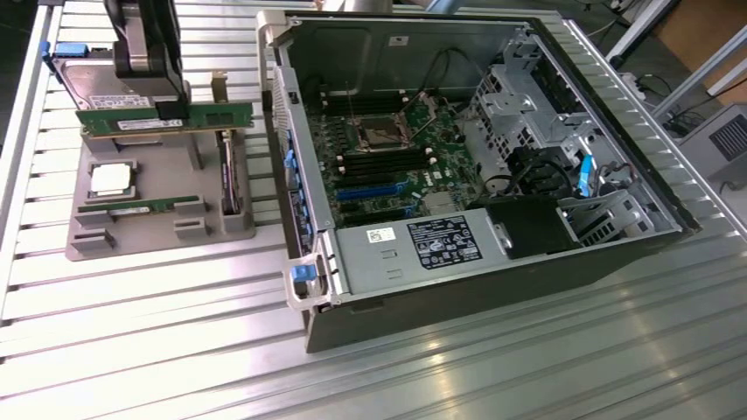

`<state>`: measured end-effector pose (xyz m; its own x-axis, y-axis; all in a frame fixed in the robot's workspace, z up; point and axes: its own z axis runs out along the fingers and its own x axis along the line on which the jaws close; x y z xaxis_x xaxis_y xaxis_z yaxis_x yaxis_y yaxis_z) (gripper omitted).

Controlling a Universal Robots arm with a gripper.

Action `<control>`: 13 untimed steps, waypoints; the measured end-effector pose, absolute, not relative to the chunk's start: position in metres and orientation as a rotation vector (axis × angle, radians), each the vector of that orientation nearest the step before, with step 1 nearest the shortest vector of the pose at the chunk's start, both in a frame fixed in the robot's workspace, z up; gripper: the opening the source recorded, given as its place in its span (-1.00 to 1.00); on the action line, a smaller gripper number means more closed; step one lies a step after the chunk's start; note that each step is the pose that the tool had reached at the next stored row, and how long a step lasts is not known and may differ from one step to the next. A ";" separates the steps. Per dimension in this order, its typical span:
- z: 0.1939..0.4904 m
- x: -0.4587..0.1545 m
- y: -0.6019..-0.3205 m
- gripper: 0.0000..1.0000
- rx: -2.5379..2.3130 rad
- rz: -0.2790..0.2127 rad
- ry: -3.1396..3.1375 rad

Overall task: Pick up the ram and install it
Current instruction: 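Pick up the ram and move it above insertion slot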

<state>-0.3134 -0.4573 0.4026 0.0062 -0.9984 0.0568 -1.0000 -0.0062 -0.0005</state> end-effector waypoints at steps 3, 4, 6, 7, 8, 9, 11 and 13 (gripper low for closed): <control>0.403 -0.310 -0.457 -0.76 2.200 0.063 -2.186; 0.403 -0.308 -0.457 -0.76 2.200 0.063 -2.186; 0.403 -0.307 -0.457 -0.76 2.200 0.063 -2.186; 0.403 -0.307 -0.457 -0.76 2.200 0.063 -2.186; 0.403 -0.306 -0.457 -0.76 2.200 0.063 -2.186; 0.403 -0.304 -0.457 -0.76 2.200 0.063 -2.186; 0.403 -0.302 -0.457 -0.76 2.200 0.063 -2.186; 0.403 -0.299 -0.457 -0.76 2.200 0.063 -2.186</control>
